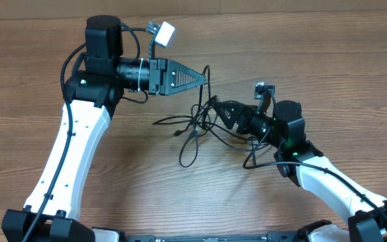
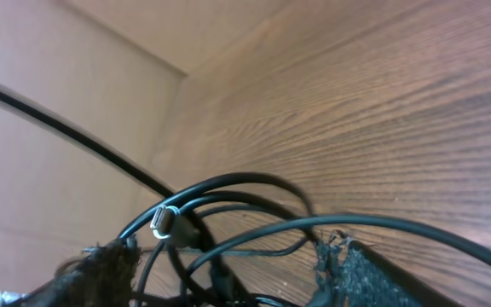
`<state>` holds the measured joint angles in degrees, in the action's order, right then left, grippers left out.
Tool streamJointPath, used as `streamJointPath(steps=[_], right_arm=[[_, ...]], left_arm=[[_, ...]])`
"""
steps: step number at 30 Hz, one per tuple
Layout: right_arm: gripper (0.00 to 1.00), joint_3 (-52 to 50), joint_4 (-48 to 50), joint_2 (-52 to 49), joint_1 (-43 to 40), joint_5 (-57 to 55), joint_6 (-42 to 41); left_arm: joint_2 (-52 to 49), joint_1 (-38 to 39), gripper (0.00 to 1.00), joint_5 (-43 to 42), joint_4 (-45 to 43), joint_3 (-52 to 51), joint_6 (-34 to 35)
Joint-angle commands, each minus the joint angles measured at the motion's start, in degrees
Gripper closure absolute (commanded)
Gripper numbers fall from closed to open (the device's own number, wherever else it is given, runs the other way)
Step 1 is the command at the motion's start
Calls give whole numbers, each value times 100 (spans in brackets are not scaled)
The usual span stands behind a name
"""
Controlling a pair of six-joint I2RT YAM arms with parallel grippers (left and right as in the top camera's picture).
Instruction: Untangle cables
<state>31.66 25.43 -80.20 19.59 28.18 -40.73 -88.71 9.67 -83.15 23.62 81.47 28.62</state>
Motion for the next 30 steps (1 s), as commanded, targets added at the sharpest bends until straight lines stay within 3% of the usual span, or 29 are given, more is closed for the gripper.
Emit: streamJointPath(steps=[1,11,17,25,28,30], right_arm=[[31,61,31,-35,33,79,70],[30,61,155,-35,33,-129,24],[40,61,297,-35,33,-111,-63],[64,61,129,-35,33,-11,-116],[88,61,-74,-35,33,-11,-105],[96,61,-203,-35,33,-11,-96]], left_arm=[[96,2,95,-72,-55,118,168],[96,26,96,-111,-46,118,186],[96,264,95,-46,-55,118,184],[96,505,95,-2,-162,118,188],[96,514,96,-31,-162,118,190],[96,514,96,-31,-162,118,188]])
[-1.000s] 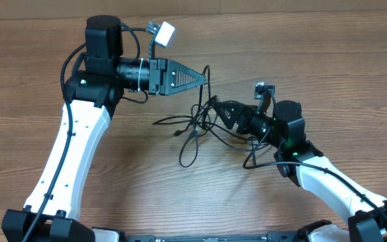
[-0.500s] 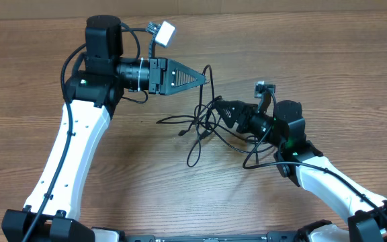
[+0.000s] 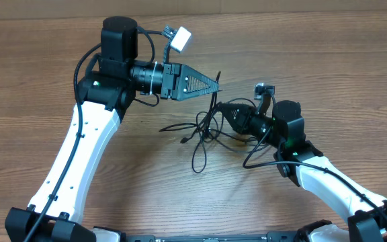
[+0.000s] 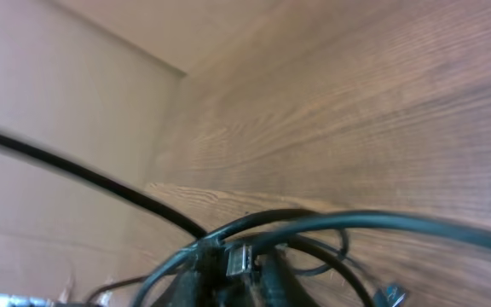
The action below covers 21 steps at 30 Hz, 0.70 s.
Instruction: Untangle cables
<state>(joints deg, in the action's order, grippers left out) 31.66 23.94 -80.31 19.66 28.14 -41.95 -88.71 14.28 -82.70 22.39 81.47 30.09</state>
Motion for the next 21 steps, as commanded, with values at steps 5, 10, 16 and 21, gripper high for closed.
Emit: streamJointPath(steps=[5,10,16,21], right_arm=[[96,61,-485,-24,24,-7,28],[96,61,-660,-22,20,-2,28],[96,61,-678,-22,20,-4,28],[96,61,-754,-22,20,-22,179]], left_arm=[[96,-15,93,-72,-42,118,33],[96,-173,94,-74,-39,118,35],[96,-619,96,-76,-35,118,-44],[96,-1224,96,-120,-35,118,4]])
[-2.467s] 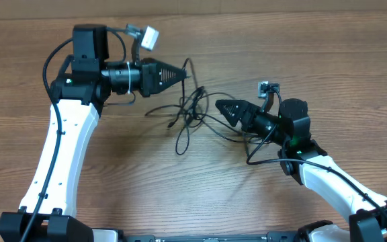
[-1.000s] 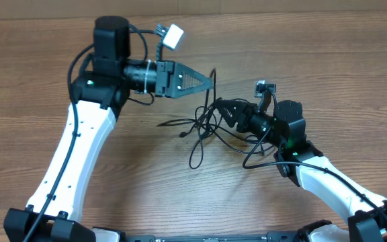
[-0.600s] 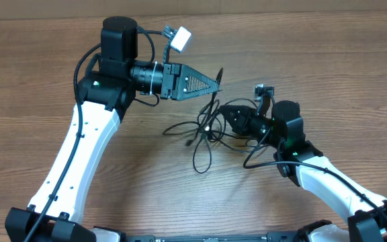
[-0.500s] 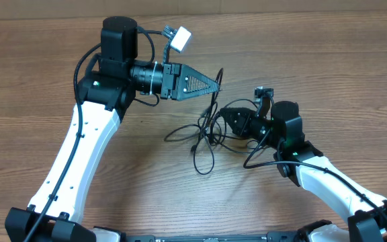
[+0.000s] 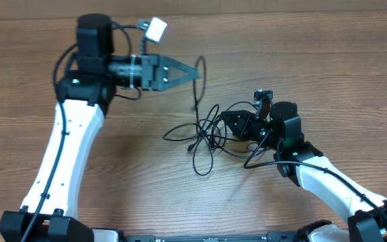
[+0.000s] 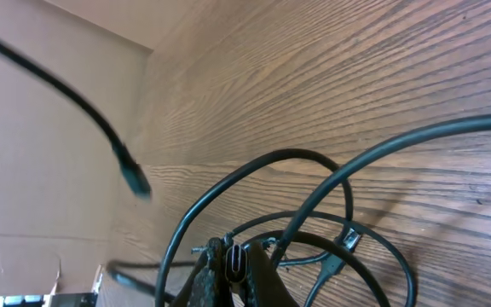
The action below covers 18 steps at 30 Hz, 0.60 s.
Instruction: Untangle cables
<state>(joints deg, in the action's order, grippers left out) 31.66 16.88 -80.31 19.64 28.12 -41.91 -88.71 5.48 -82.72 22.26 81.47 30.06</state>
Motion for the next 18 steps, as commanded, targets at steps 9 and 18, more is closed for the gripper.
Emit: streamJointPath(steps=[9,18], right_arm=[[96,61,-662,-22,11,-824,173],[96,61,-1257,-22,11,-1904,173]], left_arm=[[96,-1364,96,-444,-22,118,848],[96,-1714,96,-787,-28,118,2083]])
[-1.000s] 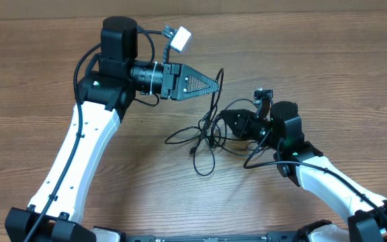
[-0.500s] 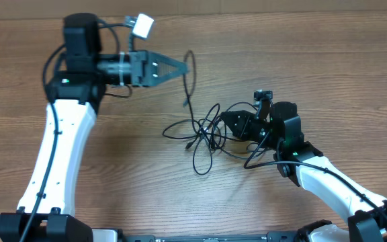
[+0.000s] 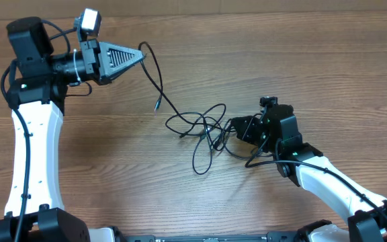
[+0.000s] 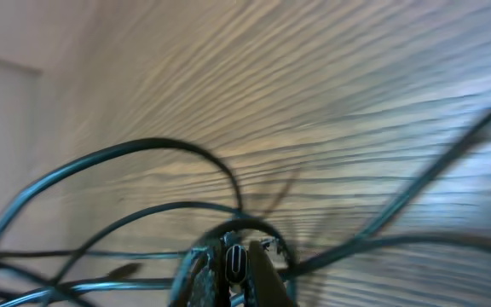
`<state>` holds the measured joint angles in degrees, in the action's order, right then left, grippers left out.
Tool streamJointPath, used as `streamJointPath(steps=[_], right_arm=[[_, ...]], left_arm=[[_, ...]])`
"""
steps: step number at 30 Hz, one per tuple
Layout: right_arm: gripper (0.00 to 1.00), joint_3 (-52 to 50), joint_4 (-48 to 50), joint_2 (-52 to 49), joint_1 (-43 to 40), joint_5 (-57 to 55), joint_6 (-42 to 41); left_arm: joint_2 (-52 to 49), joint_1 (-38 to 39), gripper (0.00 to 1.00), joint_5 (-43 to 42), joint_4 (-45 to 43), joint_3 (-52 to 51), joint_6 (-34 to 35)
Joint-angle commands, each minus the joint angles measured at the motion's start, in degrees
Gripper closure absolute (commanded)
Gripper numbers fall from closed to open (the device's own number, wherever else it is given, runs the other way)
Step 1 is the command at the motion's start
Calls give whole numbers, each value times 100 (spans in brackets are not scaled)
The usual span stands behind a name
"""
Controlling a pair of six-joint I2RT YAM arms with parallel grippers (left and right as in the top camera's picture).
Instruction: Untangle cables
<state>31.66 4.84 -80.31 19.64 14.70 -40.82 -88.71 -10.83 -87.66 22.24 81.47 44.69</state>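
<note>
A tangle of thin black cables [image 3: 203, 128] lies on the wooden table [image 3: 113, 168]. One strand [image 3: 158, 75] runs up and to the left out of it to my left gripper [image 3: 142, 52], which is shut on that strand well away from the tangle. A short loose end [image 3: 157, 105] hangs beside the strand. My right gripper [image 3: 232, 128] sits at the tangle's right edge. In the blurred right wrist view it [image 4: 233, 269] is shut on a small oval cable plug [image 4: 235, 259], with cable loops [image 4: 143, 153] around it.
My right arm's own black wire [image 3: 257, 156] loops beside its wrist. A cardboard wall [image 3: 247, 5] borders the table's far edge. Bare wood lies to the left of the tangle and in front of it.
My left gripper has moved far to the left and slightly back with its strand, which now stretches out longer. The right gripper has shifted a little to the right, still holding the plug.
At first my left gripper held a strand just above the tangle and the right fingers stood apart around a plug. Then the right gripper was shut on the plug. After that the left gripper was farther left each time, and the strand is now drawn out of the tangle.
</note>
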Motion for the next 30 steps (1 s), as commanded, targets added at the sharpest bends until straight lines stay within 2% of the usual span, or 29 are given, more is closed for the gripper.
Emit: streamJointPath(steps=[1,6,7,8,9,10,11,16,20,24,27,30], right_arm=[[96,61,-114,-22,11,-636,63],[96,61,-328,-22,-15,-807,61],[92,61,-385,-22,-46,-835,61],[76,61,-439,-22,-90,-844,50],[52,61,-483,-22,-127,-817,35],[6,61,-509,-22,-186,-649,39],[0,61,-503,-22,-219,-492,39],[0,61,-492,-22,-299,251,44],[0,61,-433,-22,-299,787,85],[0,61,9,-22,-299,1738,321],[0,61,492,-22,-289,2264,323],[0,61,605,-22,-289,2310,321]], left_arm=[[98,-96,96,-293,-26,118,813],[96,-168,96,-293,-175,118,1506],[96,-184,96,-293,-267,118,1578],[98,-195,96,-293,-354,118,1587],[98,-208,96,-291,-413,118,1585],[98,-216,96,-291,-505,118,1576],[96,-221,96,-291,-560,118,1574],[96,-240,96,-286,-831,118,1609],[96,-302,96,-278,-1005,118,2175],[96,-319,96,-254,-1558,118,3136],[96,-317,96,-146,-2295,118,4371],[96,-317,96,114,-3213,118,5462]])
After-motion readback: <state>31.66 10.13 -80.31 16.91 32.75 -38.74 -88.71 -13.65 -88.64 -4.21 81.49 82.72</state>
